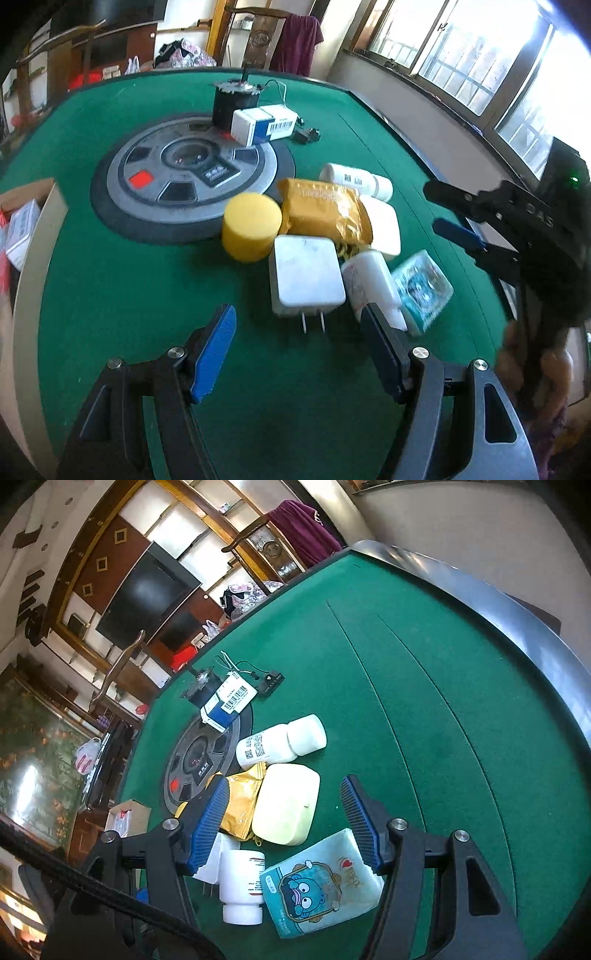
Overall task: Organize objects
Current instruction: 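Grasp the white square charger with the left gripper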
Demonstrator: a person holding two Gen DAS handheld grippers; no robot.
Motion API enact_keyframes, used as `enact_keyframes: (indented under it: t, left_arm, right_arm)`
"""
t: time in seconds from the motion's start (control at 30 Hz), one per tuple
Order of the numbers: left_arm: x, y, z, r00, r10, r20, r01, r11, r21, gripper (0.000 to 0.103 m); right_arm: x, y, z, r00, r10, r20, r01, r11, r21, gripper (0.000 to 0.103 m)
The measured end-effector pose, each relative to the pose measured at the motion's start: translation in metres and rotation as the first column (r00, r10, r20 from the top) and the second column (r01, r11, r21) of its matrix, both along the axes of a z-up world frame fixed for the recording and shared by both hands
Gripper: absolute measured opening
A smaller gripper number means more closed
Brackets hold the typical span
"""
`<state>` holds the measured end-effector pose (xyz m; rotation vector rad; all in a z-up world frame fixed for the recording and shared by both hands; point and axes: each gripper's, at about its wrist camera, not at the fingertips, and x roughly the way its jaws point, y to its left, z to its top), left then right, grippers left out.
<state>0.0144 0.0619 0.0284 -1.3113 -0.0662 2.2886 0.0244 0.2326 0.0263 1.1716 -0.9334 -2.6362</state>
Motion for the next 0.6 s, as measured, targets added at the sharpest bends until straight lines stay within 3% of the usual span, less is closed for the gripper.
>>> enact_keyframes:
  t: [0.6]
  left_arm:
    - [-0.015,0.039,-0.017,0.994,-0.049,-0.101,0.039,0.994,-0.101,0.062]
  right_arm:
    - [-0.005,-0.007,-0.008,1.0,0.007,0.029,-0.007,1.0,0.007,0.064]
